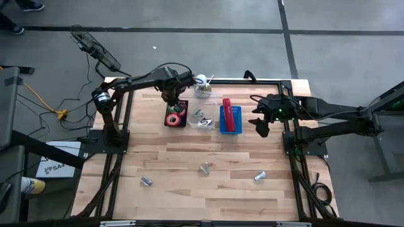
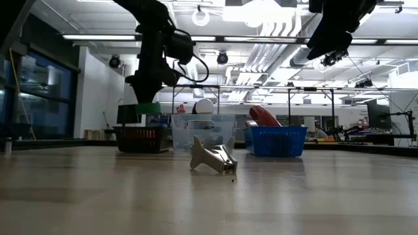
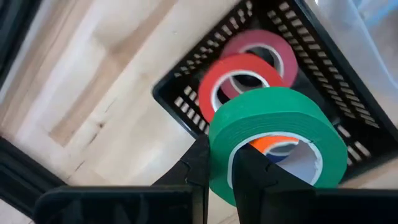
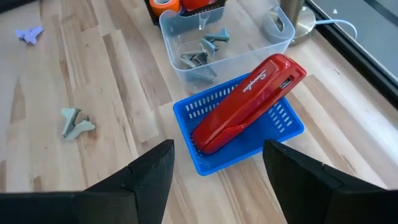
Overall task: Pick and place Stapler, Stapler remover, tape
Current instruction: Put the green tape into the black basket
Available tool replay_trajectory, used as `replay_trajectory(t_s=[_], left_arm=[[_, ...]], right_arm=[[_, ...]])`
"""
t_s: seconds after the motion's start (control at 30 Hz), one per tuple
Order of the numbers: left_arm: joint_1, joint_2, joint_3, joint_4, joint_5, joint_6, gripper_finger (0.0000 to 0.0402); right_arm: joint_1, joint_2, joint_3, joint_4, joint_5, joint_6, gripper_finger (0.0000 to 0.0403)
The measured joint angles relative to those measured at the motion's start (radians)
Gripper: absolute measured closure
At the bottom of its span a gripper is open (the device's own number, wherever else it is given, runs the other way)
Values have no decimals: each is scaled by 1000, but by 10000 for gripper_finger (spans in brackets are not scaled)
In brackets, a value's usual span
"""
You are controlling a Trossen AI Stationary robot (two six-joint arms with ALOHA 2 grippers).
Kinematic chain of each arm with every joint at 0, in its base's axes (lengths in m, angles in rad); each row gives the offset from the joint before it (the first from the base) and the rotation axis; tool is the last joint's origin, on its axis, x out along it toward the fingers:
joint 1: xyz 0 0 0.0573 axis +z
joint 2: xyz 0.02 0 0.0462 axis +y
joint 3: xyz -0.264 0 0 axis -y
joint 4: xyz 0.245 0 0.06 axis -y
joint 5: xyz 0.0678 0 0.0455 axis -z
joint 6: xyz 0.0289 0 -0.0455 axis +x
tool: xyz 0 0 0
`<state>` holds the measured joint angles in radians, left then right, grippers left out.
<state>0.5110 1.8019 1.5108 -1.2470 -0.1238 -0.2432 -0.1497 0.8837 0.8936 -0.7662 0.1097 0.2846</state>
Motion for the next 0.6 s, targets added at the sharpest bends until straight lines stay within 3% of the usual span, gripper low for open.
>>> replay_trajectory(t_s=[0.6], left_arm=[[27,33,-2,37,14,-68,368]], right_arm=[[0,0,0,24,43,82,165]])
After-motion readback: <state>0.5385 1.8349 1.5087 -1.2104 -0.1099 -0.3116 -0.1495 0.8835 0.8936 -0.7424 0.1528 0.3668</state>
